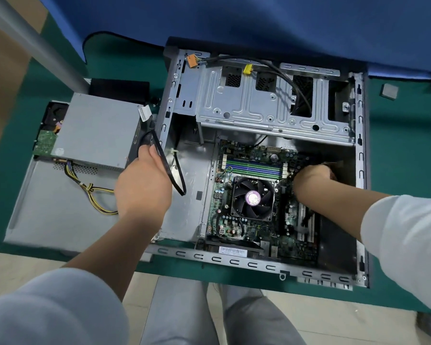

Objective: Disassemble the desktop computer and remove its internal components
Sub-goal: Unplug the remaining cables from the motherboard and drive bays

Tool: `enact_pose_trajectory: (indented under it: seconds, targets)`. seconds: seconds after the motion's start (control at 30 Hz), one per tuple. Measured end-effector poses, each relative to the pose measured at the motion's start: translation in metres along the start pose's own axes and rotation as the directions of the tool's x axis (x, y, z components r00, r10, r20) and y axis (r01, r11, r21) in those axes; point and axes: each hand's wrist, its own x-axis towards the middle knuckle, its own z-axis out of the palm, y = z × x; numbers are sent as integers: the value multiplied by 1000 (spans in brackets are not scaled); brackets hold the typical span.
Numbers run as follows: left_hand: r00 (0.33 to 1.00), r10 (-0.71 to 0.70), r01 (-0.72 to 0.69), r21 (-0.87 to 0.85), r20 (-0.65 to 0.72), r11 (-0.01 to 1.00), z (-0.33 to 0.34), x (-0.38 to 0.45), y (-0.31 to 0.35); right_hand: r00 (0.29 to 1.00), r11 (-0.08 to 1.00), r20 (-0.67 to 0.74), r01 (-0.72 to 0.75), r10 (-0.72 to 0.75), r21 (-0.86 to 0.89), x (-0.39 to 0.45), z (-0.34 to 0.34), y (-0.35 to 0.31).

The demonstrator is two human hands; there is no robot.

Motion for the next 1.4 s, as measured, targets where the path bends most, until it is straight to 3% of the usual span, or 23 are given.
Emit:
enact_pose_trajectory:
  seconds: [0.2,0.5,0.93,1.13,1.2,1.27,1.33,1.4]
  targets:
    - [1000,-1,2,28,-12,1000,2,1,-1,996,995,-35,-78,80,55,1,1,-10]
    - [1000,17,-16,42,-9,999,2,1,-1,983,966,-105,126,-153,-227,9,6,14]
    - [1000,16,-16,46,-6,999,0,1,0,961,964,-202,145,-191,-224,7,10,18]
    - [1000,13,-12,53,-21,999,1,0,0,968,922,-145,142,-205,-359,17,12,14]
    - [1000,8,-6,55,-24,998,1,-1,0,958,896,-87,220,-273,-386,19,11,4]
    - [1000,5,-3,53,-26,999,0,-1,0,955,928,-60,265,-290,-261,15,4,2]
    - [1000,5,-4,50,-29,999,1,-1,0,985,989,-129,101,-115,-107,7,2,8]
    - [1000,9,-7,47,-28,999,1,0,0,982,988,-162,77,-99,-136,4,6,13]
